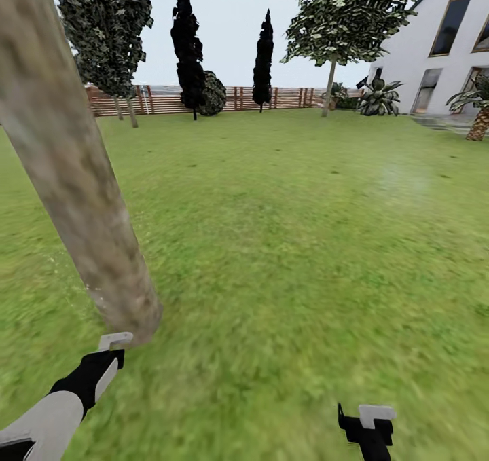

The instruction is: In the garden, pick up the pesticide atomizer on the floor and spray pesticide onto both trees until each tree trunk is fully covered.

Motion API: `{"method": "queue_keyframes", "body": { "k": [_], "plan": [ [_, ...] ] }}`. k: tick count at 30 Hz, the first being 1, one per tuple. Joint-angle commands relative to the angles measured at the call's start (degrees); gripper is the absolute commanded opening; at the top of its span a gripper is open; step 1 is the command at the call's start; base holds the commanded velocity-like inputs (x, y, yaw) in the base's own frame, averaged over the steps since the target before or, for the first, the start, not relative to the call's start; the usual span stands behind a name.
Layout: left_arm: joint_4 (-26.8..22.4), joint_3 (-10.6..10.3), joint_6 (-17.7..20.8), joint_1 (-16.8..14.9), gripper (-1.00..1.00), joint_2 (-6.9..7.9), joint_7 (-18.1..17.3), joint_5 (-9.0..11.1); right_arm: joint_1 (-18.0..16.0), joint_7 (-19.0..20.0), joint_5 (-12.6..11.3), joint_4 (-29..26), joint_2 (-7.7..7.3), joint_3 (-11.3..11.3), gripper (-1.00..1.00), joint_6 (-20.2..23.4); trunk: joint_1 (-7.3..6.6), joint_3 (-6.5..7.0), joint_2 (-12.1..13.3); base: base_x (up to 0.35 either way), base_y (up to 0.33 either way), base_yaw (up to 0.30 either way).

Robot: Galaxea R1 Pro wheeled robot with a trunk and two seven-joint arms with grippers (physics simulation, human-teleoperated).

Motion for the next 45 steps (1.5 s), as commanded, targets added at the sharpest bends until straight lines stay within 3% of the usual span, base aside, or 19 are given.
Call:
{"method": "queue_keyframes", "body": {
  "k": [1,26,31,34,37,40,42,45],
  "plan": [
    [0.0,0.0,0.0,0.0,-1.00,0.00,0.0,0.0,0.0,0.0,0.0,0.0,0.00,0.0,1.00,0.0,0.00,0.00,0.0,0.254,-0.175,0.000],
    [0.0,0.0,0.0,0.0,-1.00,-0.09,-0.1,0.0,0.0,0.1,0.0,0.0,0.18,0.1,1.00,0.0,0.00,0.00,0.0,0.060,-0.256,0.118],
    [-0.2,0.0,0.2,-0.1,-1.00,-0.72,-0.1,0.0,0.0,0.1,0.0,0.0,0.13,0.0,1.00,0.0,0.00,0.00,0.0,0.060,-0.262,0.265],
    [-3.4,-0.1,0.7,-0.1,-1.00,-1.07,-0.2,0.0,0.0,0.1,-0.1,0.0,0.09,0.0,1.00,0.0,0.00,0.00,0.0,-0.068,-0.091,0.277],
    [-14.9,-0.3,10.6,-0.4,-1.00,-1.31,-0.7,-0.1,0.0,0.1,-0.1,0.0,0.09,0.0,1.00,0.0,0.00,0.00,0.0,-0.005,-0.006,0.277],
    [-18.4,-0.7,17.6,-1.4,-1.00,-1.49,-1.0,-0.1,0.0,0.1,-0.1,-0.1,0.09,0.0,1.00,0.0,0.00,0.00,0.0,0.000,0.000,0.144],
    [-18.9,-0.8,19.5,-2.8,-1.00,-1.57,-1.8,-0.1,0.0,0.1,-0.1,-0.1,0.03,0.0,1.00,0.0,0.00,0.00,0.0,0.000,0.000,0.011],
    [-18.6,-0.9,20.1,-3.3,-1.00,-0.90,-6.2,-0.5,0.0,0.1,-0.1,-0.1,-0.06,0.0,1.00,0.0,0.00,0.00,0.0,0.000,0.000,0.001]
  ]
}}
